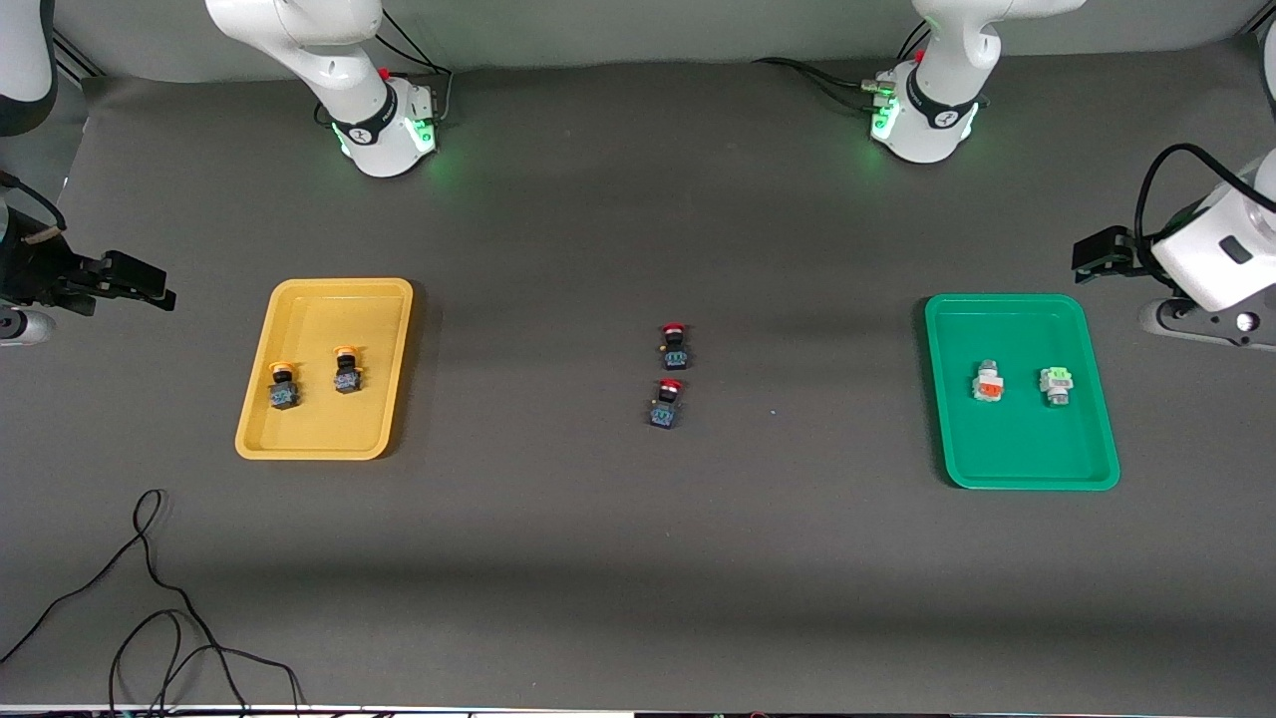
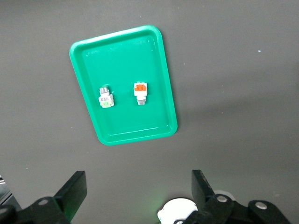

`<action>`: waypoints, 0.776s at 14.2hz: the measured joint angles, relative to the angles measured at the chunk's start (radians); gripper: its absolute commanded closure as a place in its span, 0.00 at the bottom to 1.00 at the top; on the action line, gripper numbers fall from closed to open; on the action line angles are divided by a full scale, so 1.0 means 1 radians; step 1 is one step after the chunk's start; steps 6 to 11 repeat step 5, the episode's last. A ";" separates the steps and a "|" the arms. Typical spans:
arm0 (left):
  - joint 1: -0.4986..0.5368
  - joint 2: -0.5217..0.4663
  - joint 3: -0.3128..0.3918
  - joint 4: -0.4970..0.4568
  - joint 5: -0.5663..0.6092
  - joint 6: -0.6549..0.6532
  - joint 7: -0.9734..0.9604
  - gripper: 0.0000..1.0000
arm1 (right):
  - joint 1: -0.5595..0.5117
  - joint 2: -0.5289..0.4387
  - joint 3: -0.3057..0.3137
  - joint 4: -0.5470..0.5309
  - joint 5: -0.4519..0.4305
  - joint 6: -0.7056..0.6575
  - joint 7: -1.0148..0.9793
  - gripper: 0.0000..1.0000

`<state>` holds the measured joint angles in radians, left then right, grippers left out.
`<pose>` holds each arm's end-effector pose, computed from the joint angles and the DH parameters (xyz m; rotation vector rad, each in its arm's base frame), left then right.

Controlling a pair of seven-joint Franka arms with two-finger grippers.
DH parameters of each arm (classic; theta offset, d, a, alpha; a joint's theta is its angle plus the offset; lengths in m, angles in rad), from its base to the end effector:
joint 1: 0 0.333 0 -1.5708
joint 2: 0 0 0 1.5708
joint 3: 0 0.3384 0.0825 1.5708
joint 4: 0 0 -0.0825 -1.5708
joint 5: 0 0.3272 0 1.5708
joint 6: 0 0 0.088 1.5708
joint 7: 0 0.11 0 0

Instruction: Place green and yellow buttons in trays

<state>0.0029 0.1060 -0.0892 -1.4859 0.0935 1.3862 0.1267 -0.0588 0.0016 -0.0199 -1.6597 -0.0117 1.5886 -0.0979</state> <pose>0.5096 -0.0296 0.6113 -3.0295 0.3128 0.3163 0.4945 -0.0403 0.6078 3.1341 0.0311 -0.1152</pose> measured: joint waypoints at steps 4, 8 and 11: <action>0.000 -0.001 0.005 -0.026 0.000 0.002 0.004 0.00 | 0.000 0.000 0.000 0.000 0.000 0.000 0.000 0.00; 0.000 -0.001 0.005 -0.026 0.000 0.004 0.004 0.00 | 0.000 0.000 0.000 0.000 0.000 0.000 0.000 0.00; 0.000 -0.001 0.005 -0.026 0.000 0.004 0.004 0.00 | 0.000 0.000 0.000 0.000 0.000 0.000 0.000 0.00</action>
